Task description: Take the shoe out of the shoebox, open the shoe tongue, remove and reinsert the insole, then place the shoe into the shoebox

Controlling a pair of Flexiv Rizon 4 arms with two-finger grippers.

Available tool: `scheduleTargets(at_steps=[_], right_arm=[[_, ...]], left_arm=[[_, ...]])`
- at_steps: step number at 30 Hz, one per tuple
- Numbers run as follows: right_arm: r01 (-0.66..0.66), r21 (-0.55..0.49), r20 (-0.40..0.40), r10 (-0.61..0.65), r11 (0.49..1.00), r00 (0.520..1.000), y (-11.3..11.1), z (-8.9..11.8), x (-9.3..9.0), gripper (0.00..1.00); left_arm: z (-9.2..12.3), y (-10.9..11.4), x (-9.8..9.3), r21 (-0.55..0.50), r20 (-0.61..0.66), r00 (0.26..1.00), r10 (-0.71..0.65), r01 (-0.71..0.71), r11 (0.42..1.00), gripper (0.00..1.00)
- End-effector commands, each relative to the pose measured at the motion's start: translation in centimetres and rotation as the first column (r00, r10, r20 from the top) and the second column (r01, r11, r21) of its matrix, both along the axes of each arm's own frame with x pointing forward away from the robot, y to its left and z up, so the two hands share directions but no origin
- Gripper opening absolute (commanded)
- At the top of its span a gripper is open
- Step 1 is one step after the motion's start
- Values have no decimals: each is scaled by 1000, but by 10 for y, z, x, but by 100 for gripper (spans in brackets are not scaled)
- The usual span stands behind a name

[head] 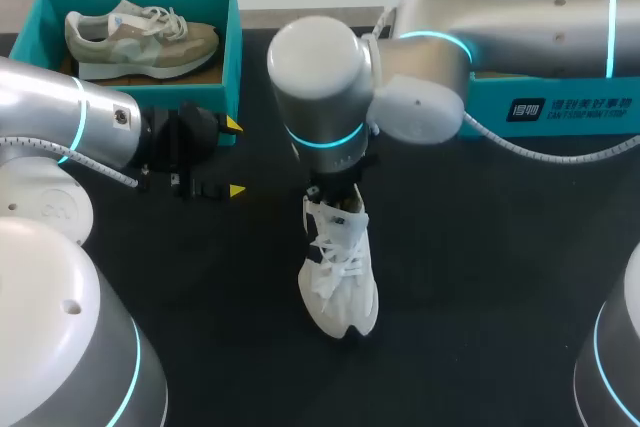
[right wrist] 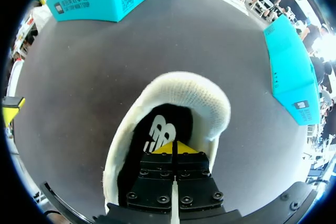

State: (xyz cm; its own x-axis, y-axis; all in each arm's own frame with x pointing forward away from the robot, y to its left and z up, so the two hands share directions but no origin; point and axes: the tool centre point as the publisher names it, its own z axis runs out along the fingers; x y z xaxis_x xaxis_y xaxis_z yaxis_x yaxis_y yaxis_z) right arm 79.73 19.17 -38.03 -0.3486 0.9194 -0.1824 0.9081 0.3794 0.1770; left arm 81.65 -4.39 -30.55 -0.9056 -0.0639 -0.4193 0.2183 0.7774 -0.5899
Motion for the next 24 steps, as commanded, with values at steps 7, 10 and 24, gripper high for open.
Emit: scheduleTargets(at_steps=[7, 10, 24], right_arm=[[-43, 26, 3, 43, 999, 999, 8, 13, 12, 0], [-56, 51, -17, 57, 997, 998, 12, 2, 14, 0], [-65, 38, -108, 69, 997, 992, 18, -23, -8, 0]], left_arm=[[0, 0, 0, 2, 0, 1000, 0, 0, 1000, 100], [0, 0, 0, 2, 0, 1000, 0, 0, 1000, 100], [0, 0, 0, 2, 0, 1000, 0, 0, 1000, 100]])
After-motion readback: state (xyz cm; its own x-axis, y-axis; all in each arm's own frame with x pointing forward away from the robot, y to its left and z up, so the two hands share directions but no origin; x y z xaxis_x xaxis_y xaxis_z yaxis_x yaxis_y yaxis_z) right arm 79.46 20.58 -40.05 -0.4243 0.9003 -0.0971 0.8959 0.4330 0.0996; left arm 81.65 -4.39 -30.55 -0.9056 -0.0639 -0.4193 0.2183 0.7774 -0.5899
